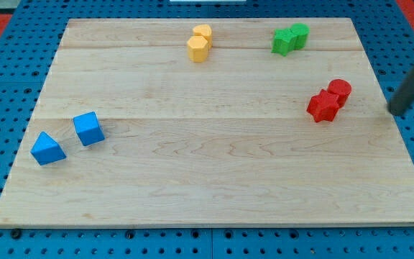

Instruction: Move the green blocks and yellow heart towards the left

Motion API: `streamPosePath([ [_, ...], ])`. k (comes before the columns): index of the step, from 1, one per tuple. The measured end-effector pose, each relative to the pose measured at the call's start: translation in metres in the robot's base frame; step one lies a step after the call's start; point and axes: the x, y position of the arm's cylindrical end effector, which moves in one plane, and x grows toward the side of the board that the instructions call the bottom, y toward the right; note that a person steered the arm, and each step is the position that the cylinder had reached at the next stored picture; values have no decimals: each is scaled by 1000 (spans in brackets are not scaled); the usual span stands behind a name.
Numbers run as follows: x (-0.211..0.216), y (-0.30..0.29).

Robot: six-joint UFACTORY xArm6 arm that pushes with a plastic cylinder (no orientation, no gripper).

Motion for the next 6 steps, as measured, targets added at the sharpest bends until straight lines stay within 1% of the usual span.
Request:
streamPosePath([
  [1,-62,-17],
  [2,-119,-86],
  [3,-123,-70],
  [4,-162,-52],
  [5,-178,-106],
  [6,-173,-155],
])
